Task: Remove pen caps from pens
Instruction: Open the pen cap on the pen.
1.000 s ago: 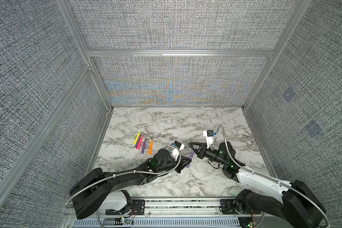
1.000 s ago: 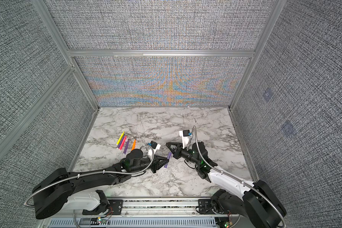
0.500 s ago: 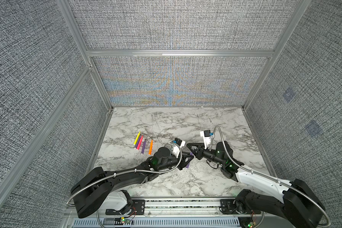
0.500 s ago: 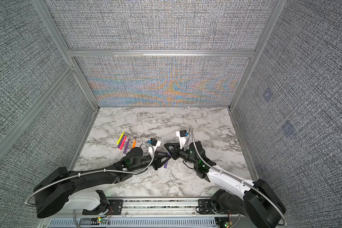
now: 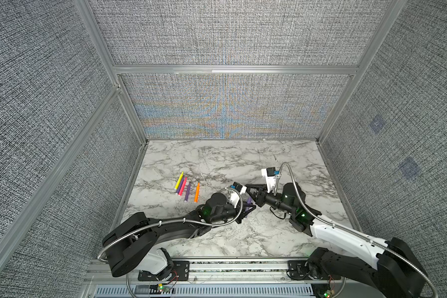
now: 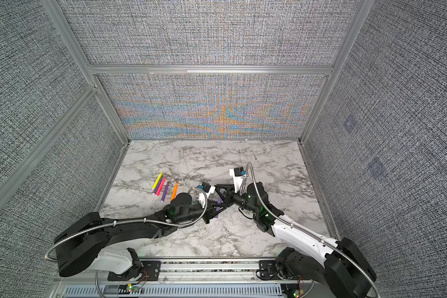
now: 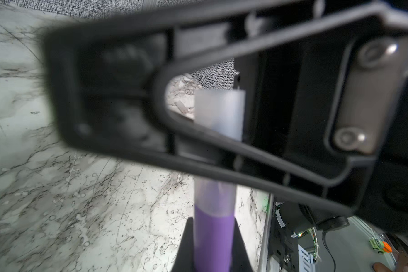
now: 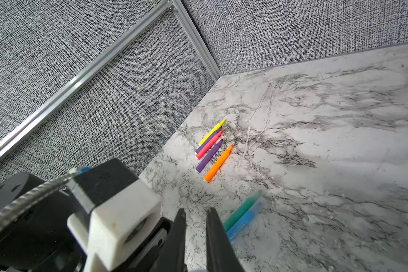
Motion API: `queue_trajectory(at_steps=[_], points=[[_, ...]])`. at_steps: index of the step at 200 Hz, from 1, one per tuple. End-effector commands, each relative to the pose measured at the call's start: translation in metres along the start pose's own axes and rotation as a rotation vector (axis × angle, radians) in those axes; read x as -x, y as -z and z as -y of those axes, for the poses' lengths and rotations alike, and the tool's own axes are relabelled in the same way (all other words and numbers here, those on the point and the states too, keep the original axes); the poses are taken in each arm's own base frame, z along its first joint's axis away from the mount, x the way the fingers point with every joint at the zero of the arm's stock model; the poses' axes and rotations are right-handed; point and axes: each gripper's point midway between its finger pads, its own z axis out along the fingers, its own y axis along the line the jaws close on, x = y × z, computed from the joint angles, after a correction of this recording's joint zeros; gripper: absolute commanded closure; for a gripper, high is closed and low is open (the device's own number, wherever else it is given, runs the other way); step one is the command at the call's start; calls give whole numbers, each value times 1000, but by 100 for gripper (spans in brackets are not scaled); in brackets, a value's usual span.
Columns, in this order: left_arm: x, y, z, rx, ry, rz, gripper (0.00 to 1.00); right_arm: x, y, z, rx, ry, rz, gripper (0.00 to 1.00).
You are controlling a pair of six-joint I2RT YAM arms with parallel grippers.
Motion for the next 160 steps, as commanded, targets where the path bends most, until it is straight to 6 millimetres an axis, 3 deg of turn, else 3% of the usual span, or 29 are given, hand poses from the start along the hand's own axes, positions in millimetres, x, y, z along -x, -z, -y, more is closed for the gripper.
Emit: queue_trajectory(at_steps=[1,62,101,134,160], points=[[-3,-1,-2,7,11,-7,100,27,5,-1,-46,52,86,100],[-22,-1,-13,36,29,-46,100,89,37,-8,-131,95,256,100],[-30,-8,-15,25,39,-68,100,110,71,-9,-167,116,364,100],[-26,-3,-19,66,35,-61,100,104,88,13,-295,117,354,100],[-12,17,-57,374,6,-105,100,74,96,54,-513,153,199,100]])
